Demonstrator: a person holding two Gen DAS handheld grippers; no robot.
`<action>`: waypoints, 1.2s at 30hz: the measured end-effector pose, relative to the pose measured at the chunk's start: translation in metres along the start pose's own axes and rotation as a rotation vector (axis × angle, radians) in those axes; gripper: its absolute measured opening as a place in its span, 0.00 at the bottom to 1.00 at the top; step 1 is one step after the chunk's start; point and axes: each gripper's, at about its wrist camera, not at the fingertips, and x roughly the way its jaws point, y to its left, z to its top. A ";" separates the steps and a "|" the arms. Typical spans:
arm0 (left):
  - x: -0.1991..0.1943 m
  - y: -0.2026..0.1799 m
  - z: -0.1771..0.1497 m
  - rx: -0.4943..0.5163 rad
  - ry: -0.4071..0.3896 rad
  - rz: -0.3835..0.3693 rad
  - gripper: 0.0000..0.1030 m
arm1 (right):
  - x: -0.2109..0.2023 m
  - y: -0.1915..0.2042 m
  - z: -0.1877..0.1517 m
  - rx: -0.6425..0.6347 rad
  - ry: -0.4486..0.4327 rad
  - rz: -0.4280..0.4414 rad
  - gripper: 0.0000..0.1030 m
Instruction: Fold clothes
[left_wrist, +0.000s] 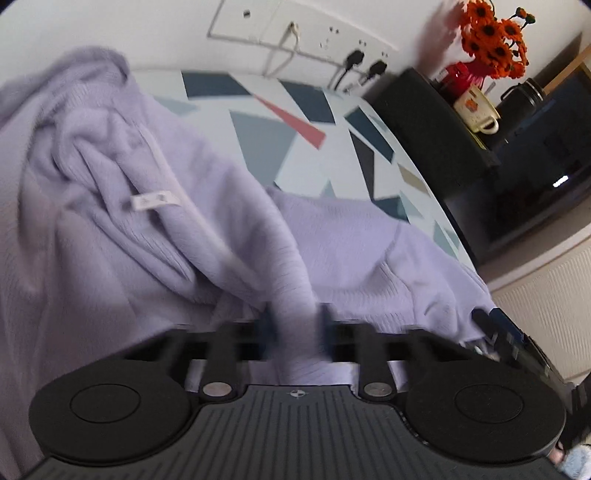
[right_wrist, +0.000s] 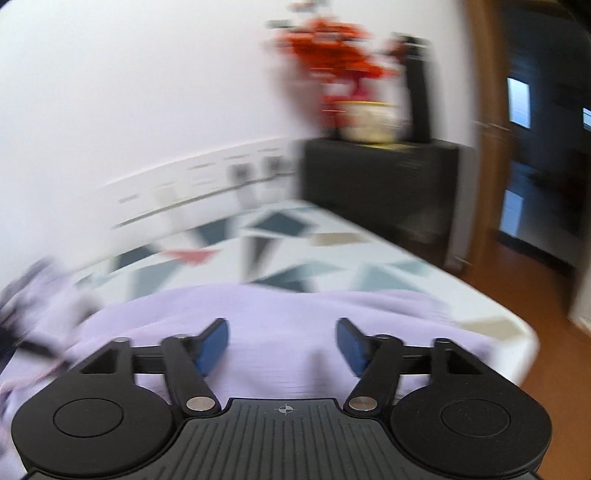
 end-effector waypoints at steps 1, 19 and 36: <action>-0.004 0.002 0.000 0.002 -0.011 0.003 0.15 | 0.003 0.009 -0.001 -0.048 0.002 0.047 0.73; -0.058 0.034 -0.042 -0.087 -0.186 -0.257 0.14 | 0.010 0.001 0.030 0.077 -0.076 0.162 0.01; -0.001 0.033 -0.045 -0.089 0.012 -0.101 0.15 | 0.030 0.002 0.006 0.038 0.124 0.191 0.68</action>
